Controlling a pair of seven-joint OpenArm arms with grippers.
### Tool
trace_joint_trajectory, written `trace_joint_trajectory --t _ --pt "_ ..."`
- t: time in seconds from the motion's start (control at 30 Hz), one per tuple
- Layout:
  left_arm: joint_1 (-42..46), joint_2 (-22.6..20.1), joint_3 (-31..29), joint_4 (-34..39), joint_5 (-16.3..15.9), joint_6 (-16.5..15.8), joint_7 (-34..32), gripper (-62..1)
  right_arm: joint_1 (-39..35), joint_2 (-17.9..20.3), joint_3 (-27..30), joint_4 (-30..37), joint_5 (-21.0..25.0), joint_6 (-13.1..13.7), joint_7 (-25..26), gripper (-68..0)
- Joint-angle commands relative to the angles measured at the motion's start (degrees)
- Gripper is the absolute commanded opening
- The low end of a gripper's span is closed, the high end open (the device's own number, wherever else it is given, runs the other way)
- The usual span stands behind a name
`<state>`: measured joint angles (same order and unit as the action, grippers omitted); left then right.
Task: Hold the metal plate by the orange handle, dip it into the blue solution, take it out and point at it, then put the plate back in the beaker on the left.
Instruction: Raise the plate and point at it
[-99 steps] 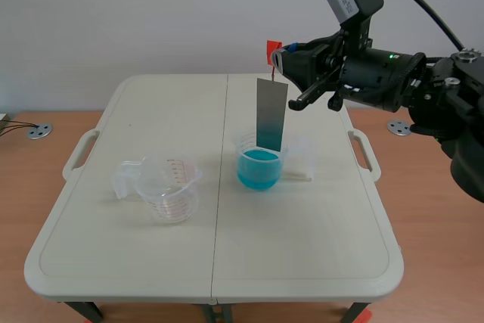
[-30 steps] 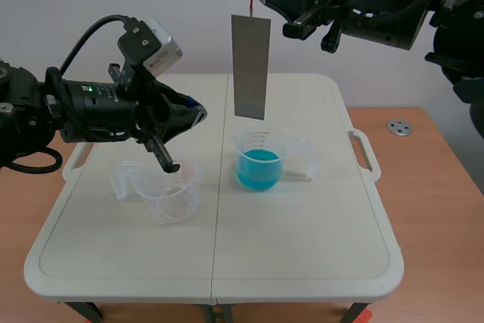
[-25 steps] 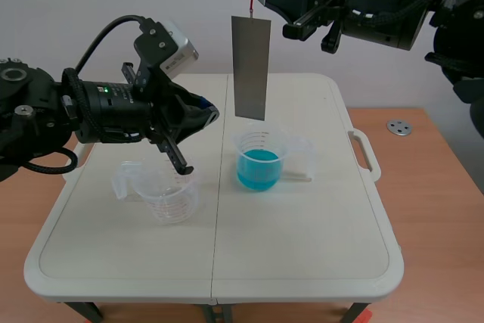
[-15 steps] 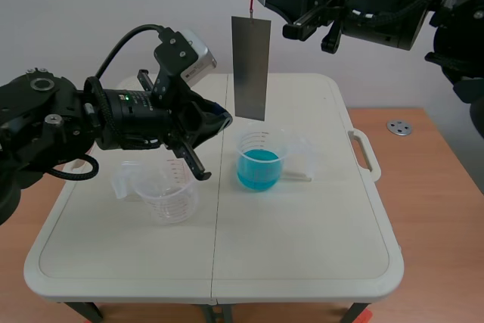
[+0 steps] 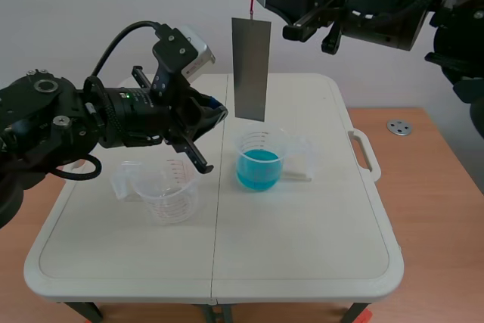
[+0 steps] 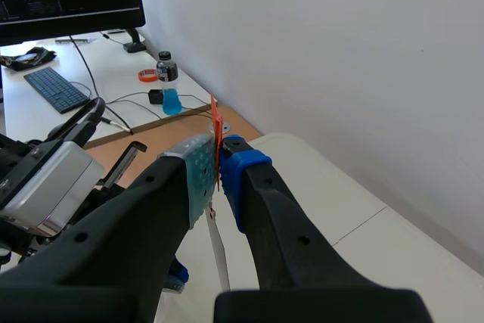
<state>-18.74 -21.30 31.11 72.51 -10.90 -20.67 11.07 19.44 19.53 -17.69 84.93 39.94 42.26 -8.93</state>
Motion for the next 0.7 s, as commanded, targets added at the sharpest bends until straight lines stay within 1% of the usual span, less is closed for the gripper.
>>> trace_joint_trajectory --t 0.0,0.4,0.43,0.53,0.6,0.67 --pt "-0.46 -0.2 -0.15 0.5 -0.35 -0.04 -0.5 -59.7 1.18 0.31 0.52 1.49 0.83 0.46 1.09 -66.0" --pt "-0.33 -0.59 -0.15 0.5 -0.37 0.0 -0.85 -59.7 1.18 0.31 0.52 1.49 0.83 0.46 1.09 -66.0" --pt "-0.31 -0.87 -0.15 0.5 -0.39 0.74 -1.2 -59.7 1.18 0.31 0.52 1.49 0.83 0.46 1.07 -66.0" --pt "0.11 -3.65 -0.2 0.66 -1.51 4.59 -2.27 -59.7 1.18 0.31 0.52 1.49 0.83 0.46 1.05 -66.0" --pt "0.98 -6.93 -0.57 0.94 -2.8 6.21 -3.17 -59.7 1.18 0.33 0.52 1.49 0.83 0.46 0.98 -66.0" --pt "2.29 -10.99 -1.31 1.09 -5.01 7.32 -3.65 -59.7 1.18 0.33 0.52 1.49 0.81 0.46 0.61 -66.0"
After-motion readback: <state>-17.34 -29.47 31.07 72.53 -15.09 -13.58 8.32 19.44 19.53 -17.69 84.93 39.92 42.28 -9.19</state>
